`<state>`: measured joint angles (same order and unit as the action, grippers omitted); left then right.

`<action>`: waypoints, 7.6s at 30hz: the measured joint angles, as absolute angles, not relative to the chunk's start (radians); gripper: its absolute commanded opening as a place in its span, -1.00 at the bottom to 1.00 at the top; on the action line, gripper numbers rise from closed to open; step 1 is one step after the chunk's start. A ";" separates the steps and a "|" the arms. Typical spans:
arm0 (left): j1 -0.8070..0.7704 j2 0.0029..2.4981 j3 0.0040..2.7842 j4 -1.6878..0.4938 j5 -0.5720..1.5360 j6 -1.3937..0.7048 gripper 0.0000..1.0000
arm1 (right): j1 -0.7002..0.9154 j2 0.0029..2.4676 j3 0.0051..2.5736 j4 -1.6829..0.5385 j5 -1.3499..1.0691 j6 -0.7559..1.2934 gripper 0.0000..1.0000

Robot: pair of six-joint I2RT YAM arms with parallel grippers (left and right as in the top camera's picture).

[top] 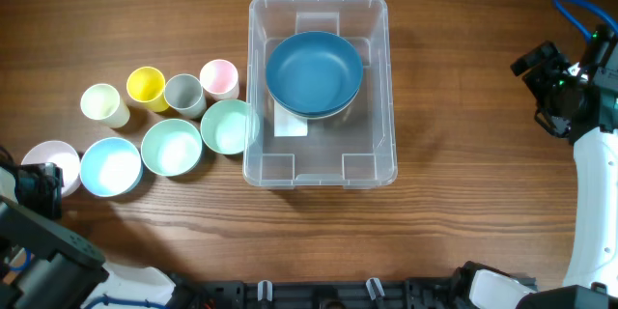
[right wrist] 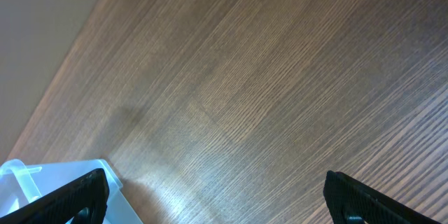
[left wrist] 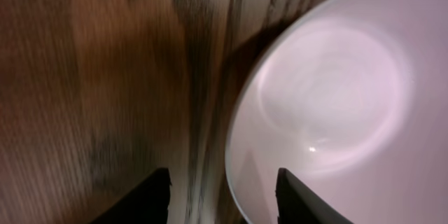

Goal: Pack container
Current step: 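Grasp the pink bowl with the left gripper and place it in the bin, then grasp the light blue bowl with the left gripper and place it in the bin, then grasp the mint green bowl with the left gripper and place it in the bin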

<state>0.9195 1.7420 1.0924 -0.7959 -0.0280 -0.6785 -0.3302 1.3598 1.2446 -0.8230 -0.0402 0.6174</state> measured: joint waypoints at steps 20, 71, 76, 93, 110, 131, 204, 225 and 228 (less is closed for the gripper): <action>0.786 1.259 1.130 -0.947 0.107 -0.599 -0.92 | -0.330 1.360 1.245 -0.823 -0.040 0.617 0.99; -0.336 1.397 1.335 -1.290 -0.348 -0.691 0.51 | -0.330 1.360 1.245 -0.823 -0.040 0.622 0.99; 0.102 1.392 1.262 -1.252 -0.315 -0.791 0.82 | -0.330 1.360 1.245 -0.823 -0.040 0.624 0.99; 0.636 1.381 0.665 -0.871 -0.002 -0.699 -0.27 | -0.330 1.360 1.245 -0.823 -0.040 0.624 0.99; 0.635 1.205 0.855 -1.084 0.014 -0.664 -0.92 | -0.330 1.360 1.245 -0.823 -0.040 0.624 0.99; -0.725 1.470 1.092 -0.575 0.093 -0.498 -0.92 | -0.330 1.360 1.245 -0.823 -0.040 0.625 0.99; -0.308 1.225 1.174 -0.825 0.167 -0.475 -0.92 | -0.330 1.360 1.245 -0.823 -0.040 0.624 1.00; -0.437 1.491 1.395 -1.057 0.051 -0.516 0.30 | -0.330 1.361 1.245 -0.823 -0.040 0.624 0.99; -0.246 1.427 1.407 -1.208 -0.018 -0.541 0.31 | -0.330 1.361 1.245 -0.823 -0.040 0.624 0.99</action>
<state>-0.2459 1.4273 1.4075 -1.2083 -0.0181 -0.5411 -0.3302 1.3605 1.2446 -0.8230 -0.0402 0.6243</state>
